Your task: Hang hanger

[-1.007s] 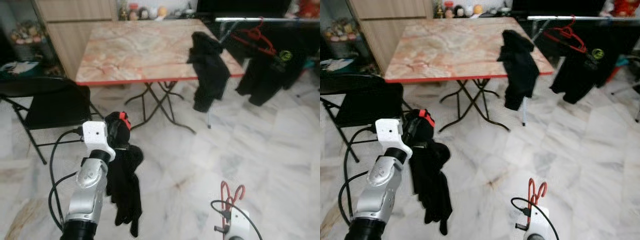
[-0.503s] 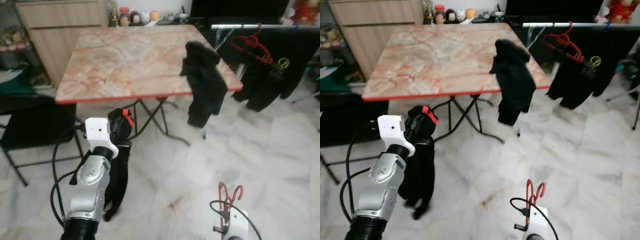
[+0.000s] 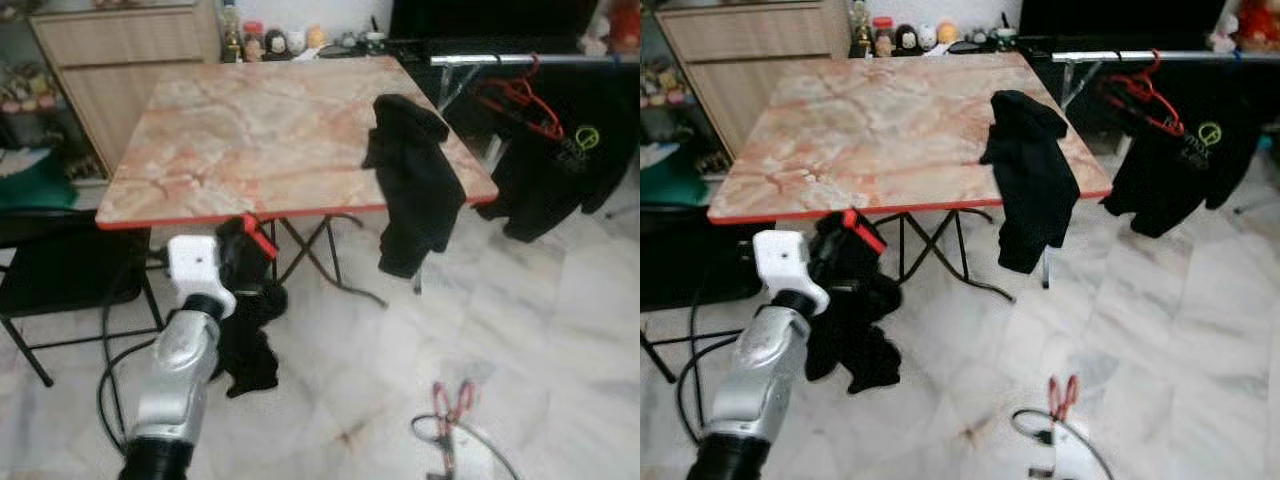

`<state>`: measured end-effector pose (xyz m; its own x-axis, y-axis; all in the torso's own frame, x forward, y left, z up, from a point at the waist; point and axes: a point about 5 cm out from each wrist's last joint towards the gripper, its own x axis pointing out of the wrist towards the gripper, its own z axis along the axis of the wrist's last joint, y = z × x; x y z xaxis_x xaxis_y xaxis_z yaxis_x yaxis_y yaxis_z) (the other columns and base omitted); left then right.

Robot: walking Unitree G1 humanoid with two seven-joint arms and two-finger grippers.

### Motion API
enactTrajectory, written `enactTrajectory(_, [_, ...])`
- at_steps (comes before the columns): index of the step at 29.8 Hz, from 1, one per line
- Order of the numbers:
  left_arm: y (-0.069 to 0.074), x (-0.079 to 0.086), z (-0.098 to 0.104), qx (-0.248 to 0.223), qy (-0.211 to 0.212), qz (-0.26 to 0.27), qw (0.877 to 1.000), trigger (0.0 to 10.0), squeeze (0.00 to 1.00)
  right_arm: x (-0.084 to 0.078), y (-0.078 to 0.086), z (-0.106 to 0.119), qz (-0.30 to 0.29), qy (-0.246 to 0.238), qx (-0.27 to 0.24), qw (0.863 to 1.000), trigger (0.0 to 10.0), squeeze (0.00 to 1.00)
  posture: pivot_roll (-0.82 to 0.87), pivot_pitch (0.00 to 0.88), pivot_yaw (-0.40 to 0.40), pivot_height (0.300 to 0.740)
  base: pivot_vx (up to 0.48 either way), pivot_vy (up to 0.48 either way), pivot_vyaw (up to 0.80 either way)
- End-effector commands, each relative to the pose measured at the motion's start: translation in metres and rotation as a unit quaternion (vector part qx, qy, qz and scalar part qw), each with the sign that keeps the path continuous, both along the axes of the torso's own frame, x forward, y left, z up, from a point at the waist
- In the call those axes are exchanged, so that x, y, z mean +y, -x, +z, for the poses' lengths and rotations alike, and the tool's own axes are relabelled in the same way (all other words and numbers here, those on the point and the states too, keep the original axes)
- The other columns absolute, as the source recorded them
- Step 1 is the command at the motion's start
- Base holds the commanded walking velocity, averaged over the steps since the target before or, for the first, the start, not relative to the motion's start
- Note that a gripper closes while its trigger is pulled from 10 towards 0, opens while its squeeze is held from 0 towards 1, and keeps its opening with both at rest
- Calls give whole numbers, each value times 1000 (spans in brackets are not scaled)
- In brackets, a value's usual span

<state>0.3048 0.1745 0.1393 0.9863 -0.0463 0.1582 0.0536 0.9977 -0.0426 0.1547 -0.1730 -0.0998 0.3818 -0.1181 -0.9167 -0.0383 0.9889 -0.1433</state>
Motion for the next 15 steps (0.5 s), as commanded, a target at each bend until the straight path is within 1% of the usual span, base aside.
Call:
enactTrajectory(1, [-2,-11,13,-27,2,-17,999,10000,0,-7,23,-8,4,12,56,998,10000,0,66,0,-10,740,300,0,0])
enactTrajectory(3, [-2,-11,13,-26,1,-17,1000,10000,0,-7,28,-9,-6,3,63,998,10000,0,65,0,-13,740,300,0,0])
enactTrajectory(4, [-2,-10,13,-26,1,-16,1000,10000,0,-5,30,-10,7,0,69,998,10000,0,66,0,-14,740,300,0,0])
enactTrajectory(5, [-2,-9,13,-25,1,-15,1000,10000,0,-4,34,-11,36,-1,80,996,10000,0,66,0,-14,740,304,0,0])
enactTrajectory(6, [-2,-9,13,-24,1,-15,1000,10000,0,-4,35,-11,85,14,84,993,10000,0,66,0,-14,740,304,0,0])
enactTrajectory(7, [-2,-10,13,-24,1,-15,1000,10000,0,-5,36,-12,98,21,86,991,10000,0,66,0,-14,740,307,0,0])
enactTrajectory(8, [-2,-10,13,-24,1,-15,1000,10000,0,-8,36,-11,93,26,88,991,10000,0,66,0,-14,740,300,0,0])
enactTrajectory(9, [-2,-10,13,-24,0,-16,1000,10000,0,-14,34,-10,85,41,89,992,10000,0,62,0,-10,740,296,0,0])
enactTrajectory(11, [-3,-10,14,-25,0,-16,1000,10000,0,-15,33,-9,85,46,89,991,10000,0,62,0,-10,740,300,0,0])
enactTrajectory(12, [-3,-10,16,-26,0,-16,1000,10000,0,-16,31,-9,97,49,88,990,10000,0,62,0,-10,740,304,0,0])
enactTrajectory(15, [-4,-10,19,-31,0,-16,999,10000,0,-15,26,-7,108,54,83,989,10000,0,64,0,-11,740,301,0,0])
